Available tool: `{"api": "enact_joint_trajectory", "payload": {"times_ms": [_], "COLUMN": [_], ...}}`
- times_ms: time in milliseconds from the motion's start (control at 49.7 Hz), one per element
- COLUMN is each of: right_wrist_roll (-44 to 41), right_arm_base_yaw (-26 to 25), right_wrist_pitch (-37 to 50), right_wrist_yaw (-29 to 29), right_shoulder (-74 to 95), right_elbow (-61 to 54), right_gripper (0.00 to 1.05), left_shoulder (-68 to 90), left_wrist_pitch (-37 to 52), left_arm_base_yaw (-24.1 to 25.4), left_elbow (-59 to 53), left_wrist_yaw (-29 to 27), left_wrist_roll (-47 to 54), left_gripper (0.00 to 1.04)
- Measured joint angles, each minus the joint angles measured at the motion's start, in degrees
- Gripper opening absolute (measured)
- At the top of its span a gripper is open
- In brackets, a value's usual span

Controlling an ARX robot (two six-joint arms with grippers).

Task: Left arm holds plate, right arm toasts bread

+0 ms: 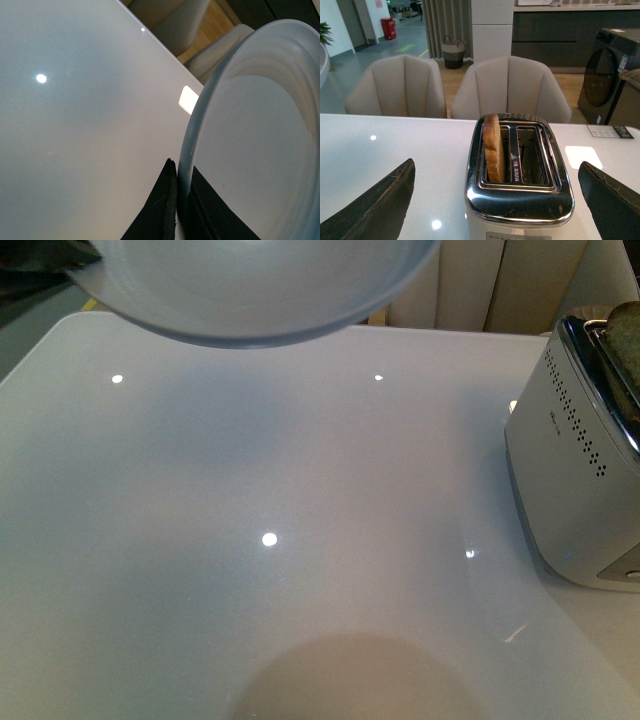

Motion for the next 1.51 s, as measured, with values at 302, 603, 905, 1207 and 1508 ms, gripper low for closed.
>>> {"api": "enact_joint_trajectory", "payload": {"times_ms": [302,603,905,1207,1508], "right_wrist_roll": [0.0,0.0,0.0,0.0,0.0], "right_arm_base_yaw": [0.0,0.0,0.0,0.0,0.0], "right_wrist_pitch": [0.0,0.0,0.0,0.0,0.0], "right_wrist_yaw": [0.0,0.0,0.0,0.0,0.0], "right_shoulder": [0.0,0.0,0.0,0.0,0.0], "right_elbow": [0.0,0.0,0.0,0.0,0.0], "right_gripper": [0.96,0.96,0.96,0.96,0.96], "left_shoulder": [3.1,16.7,37.8,53.8,59.9], "left_wrist_pitch": [5.0,15.5,30.4,39.6,42.5], "left_arm_base_yaw": [23.8,31.8,34.4,34.4,32.9], "left_elbow": [-5.2,-10.4,-11.4,-7.8,-3.8], "left_wrist_yaw": [12.9,17.8,20.2,20.4,20.8], "left_wrist_roll": [11.2,16.3,19.2,19.8,19.1], "left_gripper": [0.03,0.03,0.03,0.03,0.03]}}
